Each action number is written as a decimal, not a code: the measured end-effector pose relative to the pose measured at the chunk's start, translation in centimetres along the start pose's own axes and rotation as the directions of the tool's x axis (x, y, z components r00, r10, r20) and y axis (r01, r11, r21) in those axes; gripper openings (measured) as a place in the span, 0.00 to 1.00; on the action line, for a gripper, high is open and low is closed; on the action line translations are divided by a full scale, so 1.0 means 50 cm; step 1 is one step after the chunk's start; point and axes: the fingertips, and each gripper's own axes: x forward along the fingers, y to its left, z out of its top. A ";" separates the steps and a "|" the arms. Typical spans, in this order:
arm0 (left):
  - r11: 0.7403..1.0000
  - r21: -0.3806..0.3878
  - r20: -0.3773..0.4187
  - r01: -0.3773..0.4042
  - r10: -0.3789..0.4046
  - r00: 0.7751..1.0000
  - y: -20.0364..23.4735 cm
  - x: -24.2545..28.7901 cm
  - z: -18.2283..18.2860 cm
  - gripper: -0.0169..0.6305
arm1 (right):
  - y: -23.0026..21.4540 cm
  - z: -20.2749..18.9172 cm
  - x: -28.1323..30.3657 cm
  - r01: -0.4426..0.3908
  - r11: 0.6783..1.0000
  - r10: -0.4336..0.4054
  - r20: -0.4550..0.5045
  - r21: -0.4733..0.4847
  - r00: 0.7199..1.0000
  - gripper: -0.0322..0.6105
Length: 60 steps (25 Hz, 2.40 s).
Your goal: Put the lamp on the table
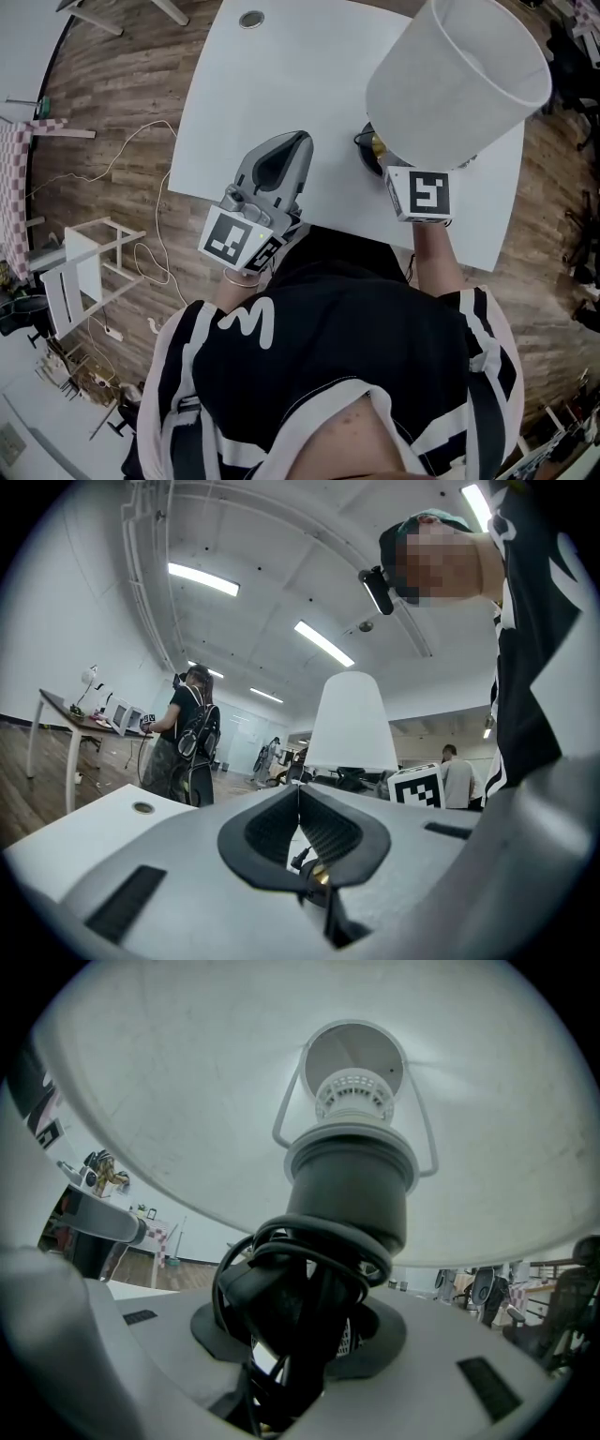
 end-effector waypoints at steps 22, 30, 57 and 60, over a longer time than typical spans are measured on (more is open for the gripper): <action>0.994 -0.025 -0.028 -0.111 0.110 0.994 0.074 -0.046 -0.019 0.04 | 0.018 -0.078 0.117 -0.019 0.999 0.020 -0.050 0.030 0.999 0.31; 0.993 -0.021 -0.030 -0.116 0.115 0.993 0.087 -0.047 -0.020 0.04 | 0.025 -0.093 0.124 -0.023 0.999 0.025 -0.054 0.028 0.998 0.31; 0.996 0.005 -0.007 -0.093 0.093 0.996 0.053 -0.066 0.004 0.03 | 0.043 -0.080 0.076 0.015 1.000 -0.016 0.062 0.013 0.998 0.31; 0.995 0.009 -0.006 -0.097 0.097 0.995 0.044 -0.068 0.003 0.03 | 0.040 -0.084 0.068 0.019 1.000 -0.020 0.076 0.013 0.997 0.31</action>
